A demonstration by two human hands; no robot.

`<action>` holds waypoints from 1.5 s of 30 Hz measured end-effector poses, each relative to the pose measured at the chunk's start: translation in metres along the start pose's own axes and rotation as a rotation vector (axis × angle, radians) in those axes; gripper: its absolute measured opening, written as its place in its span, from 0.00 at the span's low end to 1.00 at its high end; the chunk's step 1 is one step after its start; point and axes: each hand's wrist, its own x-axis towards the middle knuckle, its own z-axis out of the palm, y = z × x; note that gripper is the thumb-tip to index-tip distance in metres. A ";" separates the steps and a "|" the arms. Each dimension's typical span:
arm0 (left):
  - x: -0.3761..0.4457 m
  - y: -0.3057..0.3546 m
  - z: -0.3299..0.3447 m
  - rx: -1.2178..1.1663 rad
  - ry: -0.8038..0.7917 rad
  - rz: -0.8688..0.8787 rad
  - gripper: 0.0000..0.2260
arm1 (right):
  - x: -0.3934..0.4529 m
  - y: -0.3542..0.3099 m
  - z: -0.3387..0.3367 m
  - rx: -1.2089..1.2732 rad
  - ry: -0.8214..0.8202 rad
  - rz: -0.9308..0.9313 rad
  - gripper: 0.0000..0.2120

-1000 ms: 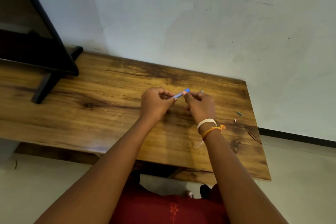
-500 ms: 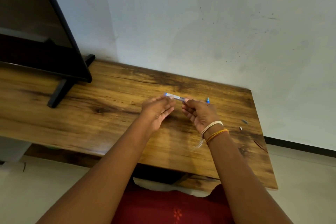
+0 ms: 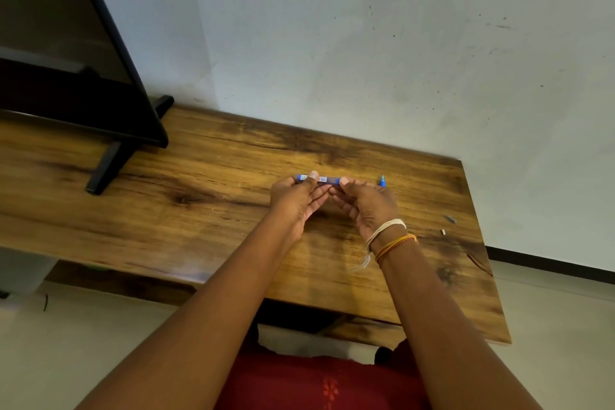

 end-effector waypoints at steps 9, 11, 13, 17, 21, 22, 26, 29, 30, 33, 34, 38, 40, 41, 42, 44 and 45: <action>0.002 0.004 -0.003 -0.037 0.021 -0.004 0.03 | 0.008 0.001 0.001 -0.014 0.032 0.001 0.02; 0.004 0.008 -0.007 -0.059 0.057 -0.009 0.03 | 0.011 0.004 0.004 -0.130 0.093 -0.062 0.06; 0.007 0.015 -0.014 -0.078 0.091 -0.011 0.04 | 0.016 0.010 0.007 -0.326 0.143 -0.139 0.09; 0.014 0.030 -0.031 -0.079 0.173 -0.001 0.06 | 0.021 0.027 0.015 -0.575 0.173 -0.207 0.06; 0.013 0.031 -0.041 -0.046 0.192 -0.027 0.06 | 0.025 0.036 0.017 -0.725 0.192 -0.256 0.10; 0.013 0.031 -0.043 -0.038 0.193 -0.032 0.06 | 0.028 0.037 0.019 -0.740 0.193 -0.256 0.11; 0.016 0.037 -0.053 -0.010 0.203 -0.024 0.06 | 0.033 0.041 0.030 -0.836 0.233 -0.290 0.08; 0.018 0.040 -0.060 0.015 0.213 -0.024 0.05 | 0.033 0.043 0.033 -0.903 0.261 -0.312 0.05; 0.017 0.041 -0.061 0.019 0.212 -0.025 0.05 | 0.033 0.043 0.033 -0.890 0.260 -0.300 0.05; 0.011 0.042 -0.061 0.015 0.193 -0.024 0.05 | 0.032 0.035 0.029 -0.621 0.286 -0.173 0.06; 0.010 0.041 -0.060 0.012 0.187 -0.024 0.05 | 0.032 0.032 0.028 -0.462 0.289 -0.100 0.06; 0.004 0.038 -0.051 0.007 0.149 -0.033 0.04 | 0.021 0.021 0.029 0.001 0.159 0.136 0.08; 0.003 0.034 -0.044 0.030 0.122 -0.023 0.04 | 0.013 0.021 0.031 0.056 0.059 0.192 0.10; 0.003 0.032 -0.042 0.059 0.110 -0.008 0.03 | 0.010 0.021 0.032 0.063 0.011 0.215 0.10; 0.002 0.030 -0.039 0.089 0.100 0.010 0.03 | 0.008 0.020 0.032 0.068 -0.031 0.235 0.11; 0.002 0.028 -0.033 0.119 0.087 0.036 0.03 | 0.004 0.018 0.031 0.076 -0.085 0.278 0.11; 0.001 0.027 -0.031 0.120 0.084 0.038 0.03 | 0.003 0.016 0.028 0.084 -0.099 0.299 0.11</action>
